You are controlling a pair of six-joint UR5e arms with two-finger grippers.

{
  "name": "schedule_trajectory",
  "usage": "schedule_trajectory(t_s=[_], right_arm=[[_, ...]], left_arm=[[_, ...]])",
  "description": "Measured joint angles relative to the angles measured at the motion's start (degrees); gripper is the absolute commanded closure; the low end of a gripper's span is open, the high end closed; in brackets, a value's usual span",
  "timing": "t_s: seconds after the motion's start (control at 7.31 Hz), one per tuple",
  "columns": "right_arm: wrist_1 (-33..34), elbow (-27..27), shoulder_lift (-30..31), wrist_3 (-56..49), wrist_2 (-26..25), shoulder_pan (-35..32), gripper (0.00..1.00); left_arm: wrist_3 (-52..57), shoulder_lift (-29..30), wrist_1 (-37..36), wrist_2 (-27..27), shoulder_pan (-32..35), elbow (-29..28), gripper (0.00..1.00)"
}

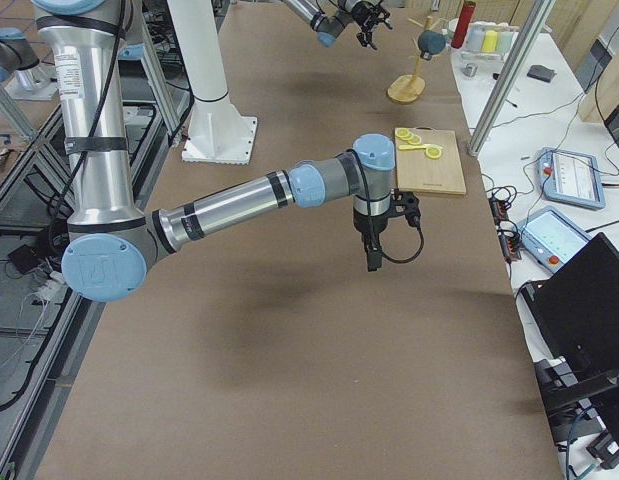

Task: Hang cup on storage rack
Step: 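Open the left gripper and pull it back from the stand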

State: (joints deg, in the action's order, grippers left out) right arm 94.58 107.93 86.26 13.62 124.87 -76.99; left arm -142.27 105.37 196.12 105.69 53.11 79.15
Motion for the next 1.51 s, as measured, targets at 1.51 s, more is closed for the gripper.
schedule_trajectory(t_s=[1.51], right_arm=[[0.2,-0.2,14.2,-8.8,1.2,-9.1,0.00]], left_arm=[[81.9,-8.6,-36.1,41.6,22.5,5.9,0.01]])
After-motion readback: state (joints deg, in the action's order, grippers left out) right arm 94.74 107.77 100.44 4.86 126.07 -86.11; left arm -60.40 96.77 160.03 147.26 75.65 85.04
